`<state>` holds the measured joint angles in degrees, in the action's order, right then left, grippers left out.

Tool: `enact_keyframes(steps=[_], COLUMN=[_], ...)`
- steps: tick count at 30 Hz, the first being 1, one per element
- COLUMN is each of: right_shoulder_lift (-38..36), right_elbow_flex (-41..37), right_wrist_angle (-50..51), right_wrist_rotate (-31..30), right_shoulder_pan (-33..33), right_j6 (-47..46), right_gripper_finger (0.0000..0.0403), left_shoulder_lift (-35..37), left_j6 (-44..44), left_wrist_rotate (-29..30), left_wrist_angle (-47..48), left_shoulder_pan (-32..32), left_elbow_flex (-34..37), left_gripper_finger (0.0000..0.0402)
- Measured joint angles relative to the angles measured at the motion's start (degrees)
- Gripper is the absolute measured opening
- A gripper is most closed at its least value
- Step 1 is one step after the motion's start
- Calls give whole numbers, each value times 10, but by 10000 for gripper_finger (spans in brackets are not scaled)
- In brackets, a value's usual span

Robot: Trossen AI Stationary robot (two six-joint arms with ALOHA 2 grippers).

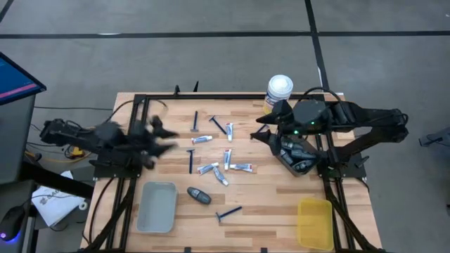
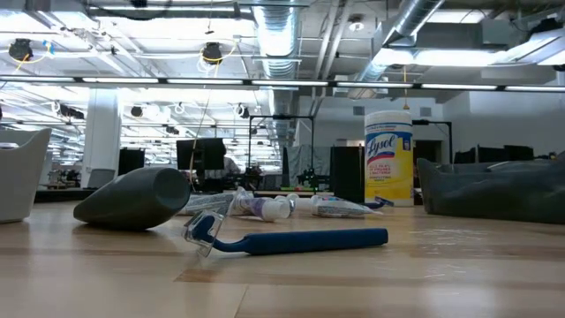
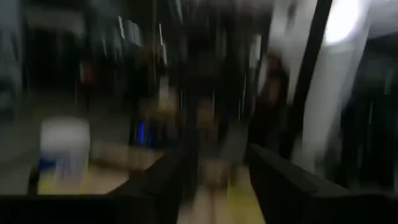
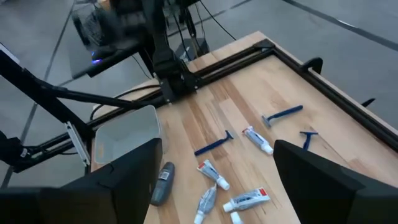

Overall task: Pick & Place Travel size toiletries
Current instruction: Put the gray deodorant into the black bin

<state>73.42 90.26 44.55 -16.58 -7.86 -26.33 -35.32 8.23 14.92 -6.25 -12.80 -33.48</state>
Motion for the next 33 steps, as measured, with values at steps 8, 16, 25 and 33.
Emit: enact_keyframes(steps=[8,16,25,33], right_shoulder_lift=[-4,-4,-4,-4], right_elbow_flex=[0,0,0,0], right_wrist_angle=[24,34,54,70], right_wrist_rotate=[5,20,48,48], right_shoulder_pan=[0,0,-4,-8], right_j6=[7,14,25,45], right_gripper_finger=[301,301,301,301], left_shoulder_lift=[-137,-295,-470,-577], left_j6=[29,-80,-73,-81], left_wrist_rotate=[-139,-221,-225,-234], left_wrist_angle=[220,164,83,82], left_shoulder_pan=[-1,-50,-66,-64], left_elbow_flex=[-16,-5,-32,-88], left_gripper_finger=[319,323,320,320])
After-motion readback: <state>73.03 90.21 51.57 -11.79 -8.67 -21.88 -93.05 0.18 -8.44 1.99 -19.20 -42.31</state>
